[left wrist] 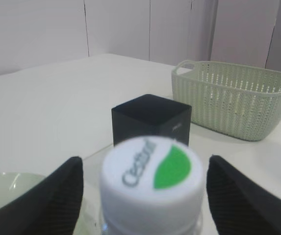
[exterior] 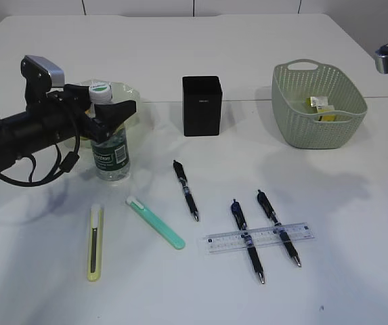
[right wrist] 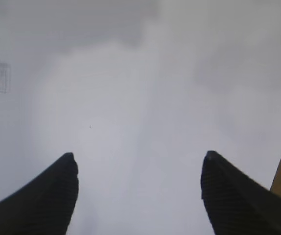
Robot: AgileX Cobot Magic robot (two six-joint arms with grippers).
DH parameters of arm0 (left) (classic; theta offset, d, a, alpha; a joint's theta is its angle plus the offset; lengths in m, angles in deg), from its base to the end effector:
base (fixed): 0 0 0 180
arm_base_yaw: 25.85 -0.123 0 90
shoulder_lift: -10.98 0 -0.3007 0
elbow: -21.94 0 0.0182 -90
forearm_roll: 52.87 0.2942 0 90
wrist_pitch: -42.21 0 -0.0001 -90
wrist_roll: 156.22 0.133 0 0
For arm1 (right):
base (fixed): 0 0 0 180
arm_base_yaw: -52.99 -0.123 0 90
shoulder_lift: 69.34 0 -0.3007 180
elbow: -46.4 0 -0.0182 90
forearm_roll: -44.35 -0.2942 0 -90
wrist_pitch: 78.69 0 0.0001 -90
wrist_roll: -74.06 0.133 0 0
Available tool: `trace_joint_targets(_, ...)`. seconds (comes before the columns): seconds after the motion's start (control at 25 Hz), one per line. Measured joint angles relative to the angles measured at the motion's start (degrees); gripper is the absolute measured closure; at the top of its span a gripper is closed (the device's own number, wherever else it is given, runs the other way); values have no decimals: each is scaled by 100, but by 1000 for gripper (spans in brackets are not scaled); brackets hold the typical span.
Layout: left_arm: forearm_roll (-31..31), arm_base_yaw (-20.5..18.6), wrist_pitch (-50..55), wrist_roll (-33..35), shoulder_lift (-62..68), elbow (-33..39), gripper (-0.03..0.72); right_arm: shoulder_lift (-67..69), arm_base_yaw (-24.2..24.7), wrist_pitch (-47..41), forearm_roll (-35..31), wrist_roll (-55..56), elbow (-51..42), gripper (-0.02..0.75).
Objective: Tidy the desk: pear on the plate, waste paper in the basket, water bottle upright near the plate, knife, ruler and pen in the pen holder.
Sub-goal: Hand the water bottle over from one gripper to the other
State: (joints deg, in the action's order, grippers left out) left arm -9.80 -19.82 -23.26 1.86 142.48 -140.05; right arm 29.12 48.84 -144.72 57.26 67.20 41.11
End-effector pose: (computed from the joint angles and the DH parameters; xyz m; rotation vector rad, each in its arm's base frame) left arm 0.4571 -0.1313 0.1011 0.5936 1.5146 -0.6238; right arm 0.3596 -0.0011 0.2403 -0.3908 2.9258 -0.3232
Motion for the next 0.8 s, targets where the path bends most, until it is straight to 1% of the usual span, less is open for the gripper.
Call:
trace_joint_targets(0.36,-13,0,-11,0,-616,13,136,0,0,-57,0,0,0,162)
trace_joint_targets(0.8,-437,-57,-31,0,-763,13,136,0,0,-83,0,0,0,162)
